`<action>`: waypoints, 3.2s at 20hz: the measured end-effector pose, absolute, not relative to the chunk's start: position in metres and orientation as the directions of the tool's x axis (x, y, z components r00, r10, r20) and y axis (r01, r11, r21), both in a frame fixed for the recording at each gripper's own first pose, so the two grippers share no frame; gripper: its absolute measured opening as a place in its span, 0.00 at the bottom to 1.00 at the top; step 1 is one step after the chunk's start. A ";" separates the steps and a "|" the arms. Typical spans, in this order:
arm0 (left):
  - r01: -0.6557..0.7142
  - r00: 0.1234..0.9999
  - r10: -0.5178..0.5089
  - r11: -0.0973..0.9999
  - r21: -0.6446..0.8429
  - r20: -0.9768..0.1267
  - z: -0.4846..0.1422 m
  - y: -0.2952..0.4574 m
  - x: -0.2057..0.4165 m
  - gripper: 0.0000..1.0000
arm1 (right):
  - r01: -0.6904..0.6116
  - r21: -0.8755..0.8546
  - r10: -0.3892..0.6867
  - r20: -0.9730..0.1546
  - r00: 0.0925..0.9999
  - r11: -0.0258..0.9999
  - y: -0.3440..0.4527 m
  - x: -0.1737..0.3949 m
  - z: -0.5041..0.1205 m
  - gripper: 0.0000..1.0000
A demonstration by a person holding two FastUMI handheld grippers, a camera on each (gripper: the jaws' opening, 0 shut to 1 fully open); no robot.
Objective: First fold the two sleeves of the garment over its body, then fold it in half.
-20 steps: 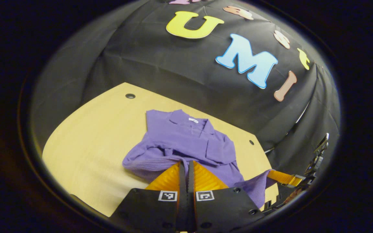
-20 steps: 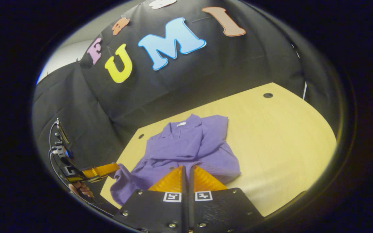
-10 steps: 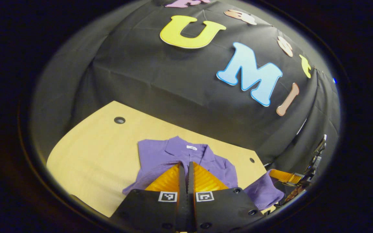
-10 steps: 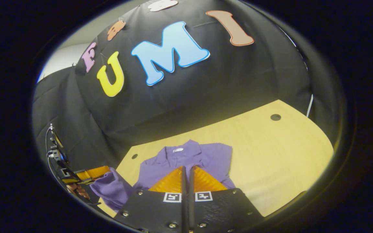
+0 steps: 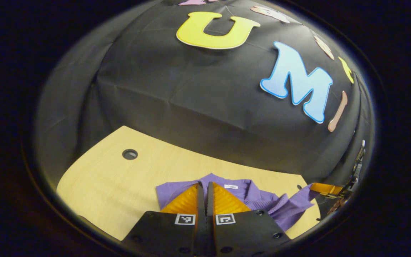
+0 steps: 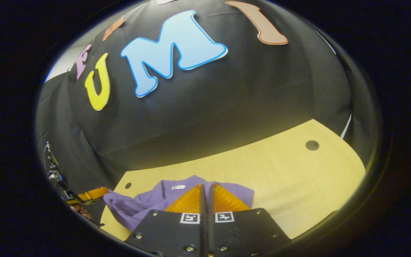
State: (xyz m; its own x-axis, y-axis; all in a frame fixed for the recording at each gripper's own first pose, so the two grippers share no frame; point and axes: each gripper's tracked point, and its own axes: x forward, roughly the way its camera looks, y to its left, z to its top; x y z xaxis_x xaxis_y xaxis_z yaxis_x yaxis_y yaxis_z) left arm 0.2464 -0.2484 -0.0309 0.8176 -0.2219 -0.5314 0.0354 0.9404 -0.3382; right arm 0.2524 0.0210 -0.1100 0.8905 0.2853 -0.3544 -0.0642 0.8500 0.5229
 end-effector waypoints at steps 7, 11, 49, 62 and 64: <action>0.001 0.805 -0.100 0.986 -0.168 -0.585 -0.080 -0.245 0.278 0.06 | 0.055 0.488 0.205 -0.463 0.863 0.871 0.008 0.288 -0.158 0.01; -0.033 0.801 -0.048 0.992 -0.123 -0.597 -0.083 -0.245 0.278 0.13 | 0.059 0.458 0.194 -0.485 0.852 0.887 0.006 0.287 -0.165 0.06; 0.099 0.974 -0.108 0.994 -0.052 -0.198 0.132 -0.290 0.060 0.93 | -0.034 0.092 0.043 -0.100 0.994 0.995 0.010 0.035 0.018 0.93; 0.106 0.980 -0.108 0.994 -0.025 -0.169 0.149 -0.262 0.031 0.93 | -0.011 0.091 0.014 -0.035 0.999 0.996 0.040 0.001 0.031 0.93; 0.106 0.981 -0.108 0.994 -0.019 -0.163 0.152 -0.260 0.029 0.93 | -0.013 0.091 0.016 -0.031 0.999 0.996 0.042 0.000 0.032 0.93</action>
